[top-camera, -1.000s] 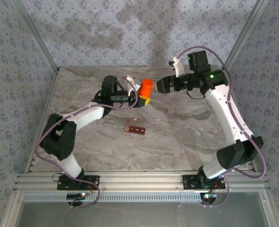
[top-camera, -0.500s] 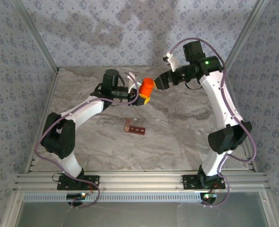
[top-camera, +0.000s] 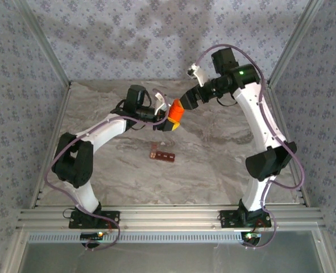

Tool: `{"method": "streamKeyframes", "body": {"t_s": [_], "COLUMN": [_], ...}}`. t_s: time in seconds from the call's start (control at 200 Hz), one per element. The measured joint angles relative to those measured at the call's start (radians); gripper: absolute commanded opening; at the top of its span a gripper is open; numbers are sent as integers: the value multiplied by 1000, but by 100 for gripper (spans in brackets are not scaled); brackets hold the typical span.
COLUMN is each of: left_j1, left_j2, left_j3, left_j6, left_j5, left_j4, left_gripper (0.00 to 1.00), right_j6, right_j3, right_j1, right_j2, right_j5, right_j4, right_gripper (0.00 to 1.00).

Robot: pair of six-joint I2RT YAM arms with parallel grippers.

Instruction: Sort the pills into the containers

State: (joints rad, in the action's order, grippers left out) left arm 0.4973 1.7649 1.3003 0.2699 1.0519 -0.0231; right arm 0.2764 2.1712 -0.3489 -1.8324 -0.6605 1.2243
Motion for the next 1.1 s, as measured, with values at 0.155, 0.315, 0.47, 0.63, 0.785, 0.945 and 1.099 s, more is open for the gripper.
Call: {"method": "streamKeyframes", "body": {"t_s": [0.155,0.315,0.47,0.63,0.785,0.945,1.099], "left_j1": [0,0,0,0,-1,-6,-6], "left_j2": [6,6,6,7,7,10,11], "left_j3": [2,16,16,26,32,33,33], "left_j6": [8,18,18,19,18,18,17], "left_j5": [6,11,12,16,14,14,6], "left_j4": [15,27,28,35,48,57,56], "left_gripper": [0,0,0,0,0,0,0], "right_j6": [3,6,9,10,9,6,-11], "right_j3": [23,25,27,29,31,31,29], "right_j1": [-14,-25,-28,-28,-32,-38,-43], "right_j2": [-34,-49,-55,-65,-71,-71,-73], "right_j5": [11,18,18,18,12,6,18], "right_j4": [17,30,31,34,37,37,31], "right_gripper": [86,85,80,74,61,45,42]}}
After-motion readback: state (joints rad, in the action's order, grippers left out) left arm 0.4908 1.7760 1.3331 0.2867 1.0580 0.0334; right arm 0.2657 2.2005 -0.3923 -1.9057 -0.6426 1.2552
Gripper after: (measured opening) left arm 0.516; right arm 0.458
